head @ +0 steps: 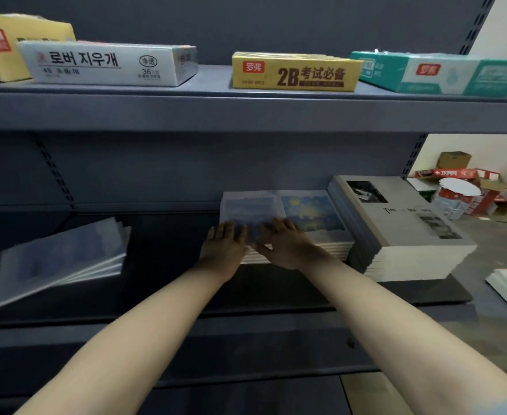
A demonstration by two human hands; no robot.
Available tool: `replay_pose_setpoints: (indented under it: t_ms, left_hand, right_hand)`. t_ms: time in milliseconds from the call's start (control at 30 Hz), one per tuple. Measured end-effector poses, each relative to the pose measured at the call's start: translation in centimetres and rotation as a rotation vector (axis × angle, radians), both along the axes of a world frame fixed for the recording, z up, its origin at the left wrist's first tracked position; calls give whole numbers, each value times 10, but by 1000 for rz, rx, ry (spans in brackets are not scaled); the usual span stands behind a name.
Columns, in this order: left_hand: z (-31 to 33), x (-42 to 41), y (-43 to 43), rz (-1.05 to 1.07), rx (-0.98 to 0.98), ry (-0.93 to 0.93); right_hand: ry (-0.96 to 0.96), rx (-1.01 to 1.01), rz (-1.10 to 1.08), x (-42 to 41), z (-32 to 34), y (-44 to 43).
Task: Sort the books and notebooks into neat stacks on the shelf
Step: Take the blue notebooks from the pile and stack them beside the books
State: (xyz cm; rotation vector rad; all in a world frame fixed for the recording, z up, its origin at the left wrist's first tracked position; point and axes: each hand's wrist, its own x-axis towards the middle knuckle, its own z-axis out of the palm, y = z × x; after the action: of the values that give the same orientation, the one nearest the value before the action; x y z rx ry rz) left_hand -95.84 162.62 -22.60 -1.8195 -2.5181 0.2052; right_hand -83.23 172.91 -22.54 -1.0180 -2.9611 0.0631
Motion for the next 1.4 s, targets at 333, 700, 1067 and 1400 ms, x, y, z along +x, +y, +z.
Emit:
replay_pose_setpoints:
  t_ms: [333, 700, 1067, 1400]
  left_hand:
    - [2, -53, -95, 299, -63, 30]
    - [1, -91, -221, 577, -27, 102]
    - [6, -139, -275, 713, -39, 155]
    - [-7, -218, -265, 572, -45, 23]
  right_hand:
    - [10, 89, 254, -43, 3, -60]
    - [-32, -24, 586, -131, -2, -148]
    - [56, -44, 681, -193, -6, -179]
    - [15, -14, 670, -260, -12, -194]
